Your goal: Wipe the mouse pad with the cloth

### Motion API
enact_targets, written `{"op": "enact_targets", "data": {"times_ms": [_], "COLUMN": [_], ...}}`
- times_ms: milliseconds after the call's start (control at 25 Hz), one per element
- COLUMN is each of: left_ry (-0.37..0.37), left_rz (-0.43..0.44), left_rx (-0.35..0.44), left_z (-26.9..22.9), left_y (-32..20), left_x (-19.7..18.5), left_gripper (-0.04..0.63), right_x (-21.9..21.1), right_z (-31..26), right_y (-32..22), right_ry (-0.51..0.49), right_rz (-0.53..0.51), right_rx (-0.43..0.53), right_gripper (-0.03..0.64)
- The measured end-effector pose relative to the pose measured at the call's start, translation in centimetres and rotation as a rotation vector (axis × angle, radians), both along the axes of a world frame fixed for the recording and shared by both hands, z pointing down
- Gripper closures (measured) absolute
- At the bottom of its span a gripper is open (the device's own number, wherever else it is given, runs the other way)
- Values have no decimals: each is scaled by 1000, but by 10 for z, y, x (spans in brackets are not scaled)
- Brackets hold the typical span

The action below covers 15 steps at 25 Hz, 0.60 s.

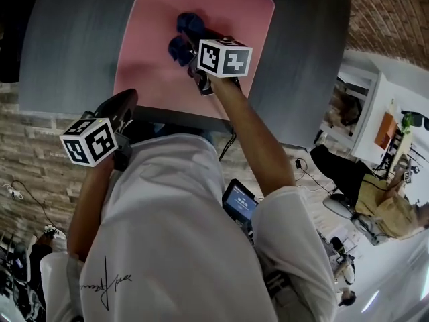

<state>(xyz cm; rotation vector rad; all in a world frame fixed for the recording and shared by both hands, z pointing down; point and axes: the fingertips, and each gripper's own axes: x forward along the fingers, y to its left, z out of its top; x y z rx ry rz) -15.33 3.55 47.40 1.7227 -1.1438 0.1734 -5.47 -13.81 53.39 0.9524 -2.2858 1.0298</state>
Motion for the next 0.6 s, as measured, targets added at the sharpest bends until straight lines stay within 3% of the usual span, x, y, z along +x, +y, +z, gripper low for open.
{"op": "enact_targets", "data": {"times_ms": [240,600], "left_ry": [5,9], "left_rz": [40,115], "left_rx": [16,40], "left_z": [-5,-12], "left_y": [-15,-18], "left_x": [12,20], "left_gripper": [583,584], "right_x": [6,21], "right_z": [-3,-11], "right_y": [16,45], "right_ry": [-43,-51], "right_rz": [-55,-23], "right_rx": [-23,-38], "right_gripper": [500,503]}}
